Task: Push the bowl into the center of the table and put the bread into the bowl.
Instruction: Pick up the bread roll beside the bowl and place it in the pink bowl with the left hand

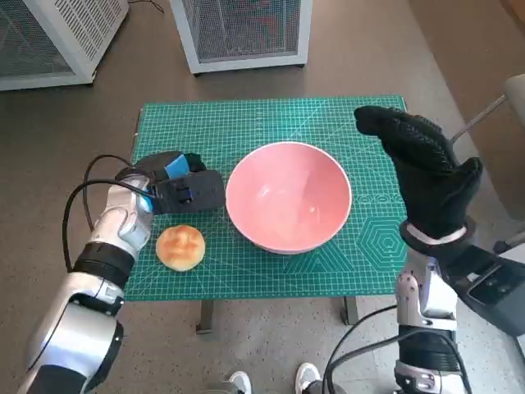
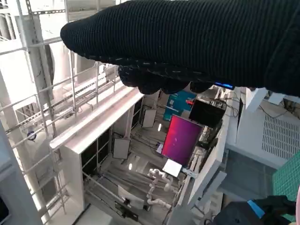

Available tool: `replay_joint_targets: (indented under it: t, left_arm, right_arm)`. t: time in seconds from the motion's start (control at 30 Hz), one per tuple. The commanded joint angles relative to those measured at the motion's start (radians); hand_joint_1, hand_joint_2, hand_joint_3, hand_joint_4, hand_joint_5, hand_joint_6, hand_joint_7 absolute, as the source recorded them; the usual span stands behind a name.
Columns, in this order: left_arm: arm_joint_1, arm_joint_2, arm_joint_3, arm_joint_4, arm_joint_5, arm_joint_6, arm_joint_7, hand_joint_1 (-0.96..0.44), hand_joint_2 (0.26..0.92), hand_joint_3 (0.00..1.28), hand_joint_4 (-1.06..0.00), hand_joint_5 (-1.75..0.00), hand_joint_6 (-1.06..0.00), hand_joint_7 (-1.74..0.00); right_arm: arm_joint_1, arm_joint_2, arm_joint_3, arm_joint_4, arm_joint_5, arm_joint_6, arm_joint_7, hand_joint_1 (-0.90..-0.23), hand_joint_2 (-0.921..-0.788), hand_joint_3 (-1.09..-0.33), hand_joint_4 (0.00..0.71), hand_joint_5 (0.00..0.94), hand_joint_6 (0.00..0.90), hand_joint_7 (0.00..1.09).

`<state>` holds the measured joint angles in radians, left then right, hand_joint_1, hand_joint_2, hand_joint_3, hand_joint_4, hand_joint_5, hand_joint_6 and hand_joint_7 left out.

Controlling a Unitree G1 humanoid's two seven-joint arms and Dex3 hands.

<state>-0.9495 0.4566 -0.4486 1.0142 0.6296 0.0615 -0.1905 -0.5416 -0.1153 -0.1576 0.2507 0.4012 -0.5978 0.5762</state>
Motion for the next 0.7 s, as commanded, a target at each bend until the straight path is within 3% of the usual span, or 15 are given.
replay_joint_targets:
  t: [0.03,0.1,0.13,0.2,0.23,0.3,0.4,0.47,0.57,0.7]
  left_arm:
    - [-0.012,0.028,-0.001,0.011,0.009,-0.02,0.007,0.0,0.92,0.06,-0.65,-1.25,-0.68,-1.07]
    - [-0.017,0.039,0.007,-0.009,0.004,-0.017,-0.004,0.0,0.917,0.06,-0.66,-1.21,-0.68,-1.1]
    - [-0.018,0.044,0.011,-0.021,0.001,-0.014,-0.01,-0.07,0.914,0.07,-0.6,-1.05,-0.68,-1.13]
    - [-0.02,0.059,0.021,-0.056,-0.005,-0.006,-0.024,-0.25,0.915,0.08,-0.49,-0.47,-0.68,-1.19]
    - [-0.02,0.067,0.028,-0.076,-0.009,-0.004,-0.03,-0.27,0.915,0.08,-0.46,-0.38,-0.68,-1.2]
    - [-0.016,0.081,0.045,-0.121,-0.019,0.003,-0.042,-0.33,0.917,0.08,-0.6,-0.22,-0.68,-1.22]
    - [0.003,0.102,0.08,-0.215,-0.039,0.023,-0.062,-0.11,0.913,0.05,-0.69,-0.8,-0.69,-1.15]
    - [0.025,0.116,0.107,-0.296,-0.053,0.04,-0.073,-0.05,0.913,0.04,-0.71,-0.97,-0.69,-1.11]
    - [0.073,0.131,0.157,-0.433,-0.078,0.053,-0.068,-0.02,0.916,0.03,-0.73,-1.06,-0.69,-1.12]
    - [0.142,0.134,0.214,-0.621,-0.096,0.068,-0.055,0.0,0.919,0.03,-0.75,-1.06,-0.66,-1.16]
  right_arm:
    - [0.022,-0.001,-0.001,0.003,0.019,0.015,0.006,-0.379,-0.921,-0.484,0.533,0.013,0.144,0.67]
    - [0.023,-0.001,0.001,0.002,0.022,0.015,0.007,-0.379,-0.921,-0.484,0.535,0.014,0.145,0.67]
    - [0.024,-0.001,0.002,0.002,0.024,0.015,0.008,-0.38,-0.921,-0.484,0.536,0.015,0.146,0.67]
    - [0.026,0.0,0.004,-0.001,0.028,0.017,0.009,-0.381,-0.921,-0.484,0.541,0.016,0.149,0.67]
    - [0.027,0.001,0.005,-0.002,0.03,0.018,0.01,-0.382,-0.921,-0.484,0.541,0.016,0.149,0.67]
    - [0.028,0.0,0.007,-0.003,0.036,0.02,0.013,-0.384,-0.921,-0.484,0.545,0.018,0.15,0.67]
    - [0.028,-0.002,0.006,-0.003,0.042,0.024,0.017,-0.385,-0.921,-0.482,0.552,0.02,0.152,0.67]
    - [0.028,-0.002,0.007,-0.003,0.044,0.025,0.019,-0.385,-0.921,-0.481,0.556,0.022,0.154,0.67]
    - [0.028,-0.001,0.007,-0.005,0.047,0.029,0.02,-0.386,-0.921,-0.48,0.561,0.023,0.155,0.67]
    - [0.028,0.0,0.006,-0.004,0.053,0.033,0.026,-0.388,-0.921,-0.478,0.565,0.024,0.156,0.67]
